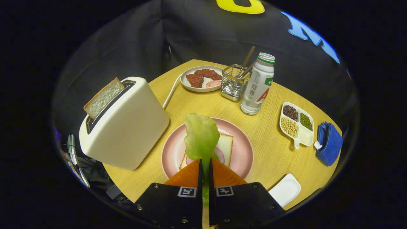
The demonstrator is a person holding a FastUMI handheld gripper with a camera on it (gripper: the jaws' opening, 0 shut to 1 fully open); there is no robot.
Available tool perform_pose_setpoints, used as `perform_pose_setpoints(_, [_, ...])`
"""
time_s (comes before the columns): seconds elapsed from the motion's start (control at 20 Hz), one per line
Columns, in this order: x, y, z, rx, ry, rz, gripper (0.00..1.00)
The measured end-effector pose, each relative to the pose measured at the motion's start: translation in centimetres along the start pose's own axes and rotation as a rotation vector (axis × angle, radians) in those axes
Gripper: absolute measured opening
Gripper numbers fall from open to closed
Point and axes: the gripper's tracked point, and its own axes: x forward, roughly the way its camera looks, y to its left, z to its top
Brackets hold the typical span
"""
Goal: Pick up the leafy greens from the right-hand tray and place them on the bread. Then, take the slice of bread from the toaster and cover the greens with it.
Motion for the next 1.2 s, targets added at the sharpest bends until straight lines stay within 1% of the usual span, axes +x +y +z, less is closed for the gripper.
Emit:
perform_pose_setpoints(0.2, [1.5, 0.5, -0.2, 0.006, 0.018, -0.005, 0.10])
perform_pose_setpoints(0.3, [1.3, 0.0, 0.3, -0.011, 0.003, -0.025, 0.18])
perform_pose_setpoints(0.35, [1.2, 0.0, 0.6, -0.023, -0.011, -0.033, 0.30])
perform_pose_setpoints(0.45, [0.8, 0.0, 0.9, -0.046, -0.027, -0.044, 0.42])
perform_pose_setpoints(0.7, [0.5, 0.6, 0.3, -0.067, -0.010, -0.044, 0.43])
perform_pose_setpoints(0.95, [-0.8, 1.9, 0.3, -0.037, -0.041, -0.032, 0.43])
perform_pose_setpoints(1.1, [-2.4, 3.6, 0.3, -0.031, -0.105, -0.016, 0.42])
perform_pose_setpoints(1.2, [-3.6, 4.6, 0.3, -0.017, -0.178, -0.016, 0.42])
